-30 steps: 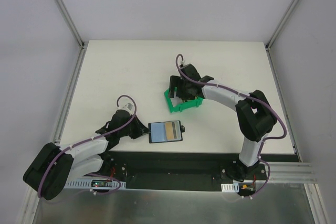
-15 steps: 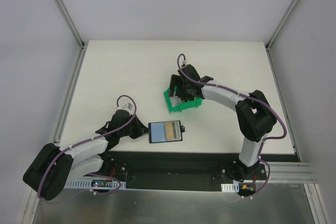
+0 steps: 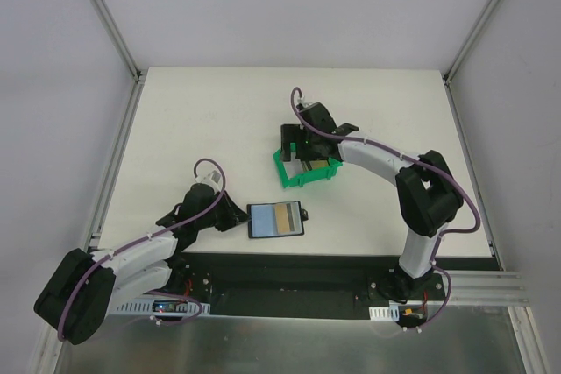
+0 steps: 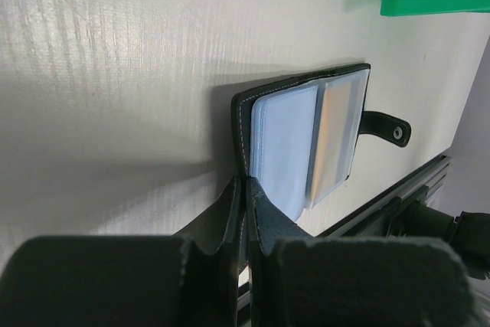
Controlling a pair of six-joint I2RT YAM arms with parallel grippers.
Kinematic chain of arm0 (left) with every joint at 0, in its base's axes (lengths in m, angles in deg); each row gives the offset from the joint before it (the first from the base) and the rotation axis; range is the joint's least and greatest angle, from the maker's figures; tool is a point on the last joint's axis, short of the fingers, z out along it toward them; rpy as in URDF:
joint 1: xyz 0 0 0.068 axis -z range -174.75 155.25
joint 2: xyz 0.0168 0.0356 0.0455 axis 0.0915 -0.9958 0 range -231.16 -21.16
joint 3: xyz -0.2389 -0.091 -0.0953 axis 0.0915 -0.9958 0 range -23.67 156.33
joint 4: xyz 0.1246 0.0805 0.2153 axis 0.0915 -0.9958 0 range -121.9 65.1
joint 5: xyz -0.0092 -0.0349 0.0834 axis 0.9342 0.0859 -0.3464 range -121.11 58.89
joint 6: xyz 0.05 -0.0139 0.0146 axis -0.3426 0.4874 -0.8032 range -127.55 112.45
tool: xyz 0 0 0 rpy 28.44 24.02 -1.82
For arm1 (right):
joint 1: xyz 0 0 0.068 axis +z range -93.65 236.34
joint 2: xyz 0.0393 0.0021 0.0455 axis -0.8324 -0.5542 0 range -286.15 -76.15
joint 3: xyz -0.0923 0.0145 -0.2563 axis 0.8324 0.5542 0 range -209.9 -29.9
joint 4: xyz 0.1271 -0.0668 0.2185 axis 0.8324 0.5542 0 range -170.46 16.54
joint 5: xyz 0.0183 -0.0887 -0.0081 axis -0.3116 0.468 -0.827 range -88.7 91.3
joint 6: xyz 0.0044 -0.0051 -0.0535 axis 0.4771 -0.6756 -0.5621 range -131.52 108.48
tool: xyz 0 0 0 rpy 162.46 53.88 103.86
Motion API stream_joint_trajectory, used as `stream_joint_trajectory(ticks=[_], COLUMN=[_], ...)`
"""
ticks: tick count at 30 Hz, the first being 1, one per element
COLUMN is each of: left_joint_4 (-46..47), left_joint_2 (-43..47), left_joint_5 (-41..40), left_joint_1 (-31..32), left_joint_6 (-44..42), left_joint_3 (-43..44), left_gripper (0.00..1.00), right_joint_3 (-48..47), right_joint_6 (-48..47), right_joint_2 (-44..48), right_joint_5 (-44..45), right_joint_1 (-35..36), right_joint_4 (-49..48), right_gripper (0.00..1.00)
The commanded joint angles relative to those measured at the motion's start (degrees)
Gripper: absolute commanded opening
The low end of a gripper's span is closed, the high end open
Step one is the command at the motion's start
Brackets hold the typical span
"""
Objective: Put the credit cards into the card holder
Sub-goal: Pick up the credit card from the storage box.
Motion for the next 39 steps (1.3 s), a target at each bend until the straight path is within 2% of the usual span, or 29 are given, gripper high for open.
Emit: stream_joint_trajectory(ticks=[1,8,11,14,15,21,27,28,31,39], left_joint_4=[-0.5,-1.0,-1.0,-0.9,-0.9,-0.6,-0.5,-0.6,-0.7,-0.5], left_joint_2=[1.1,1.3,1.3,1.2,1.0,-0.6,-1.5,-1.8,-2.1,-1.7], left_joint_5=[0.2,0.0,0.0,0.0,0.1,0.4,0.1,0.0,0.1,-0.5], left_joint_1=[-0.5,-0.5,-0.5,-0.5,-0.5,-0.5,-0.5,-0.4,-0.5,-0.5], left_joint_6=[-0.8,-0.5,-0.4,-0.5,-0.6,-0.7,-0.9,-0.9,-0.7,0.1], left_joint_3=[1.1,0.9,0.8,1.0,0.9,1.6,2.2,2.4,2.6,1.9], left_gripper=[0.00,0.00,0.00,0.00,0.00,0.00,0.00,0.00,0.00,0.00], right_joint_3=[-3.1,-2.3,0.2,2.2,2.5,2.6,1.1,0.3,-0.7,-1.1], right_joint_6=[-4.2,-6.4,-8.6,-10.0,-9.4,-5.0,-6.2,-6.4,-6.4,-7.1], right_joint_2=[4.2,5.5,7.8,10.0,10.5,11.4,8.0,7.1,4.6,1.2], right_joint_5=[-1.0,-2.0,-1.8,-0.3,0.1,-5.9,-8.3,-8.5,-10.0,-12.3], right_joint_1=[-0.9,-2.6,-2.6,-2.7,-3.0,-6.0,-6.7,-6.7,-6.8,-6.6], right_joint_4=[-0.4,0.4,-2.3,-3.4,-3.3,-2.0,-0.3,0.5,1.4,1.9], right_gripper=[0.95,0.95,0.95,1.00,0.96,0.96,0.96,0.99,0.90,0.88])
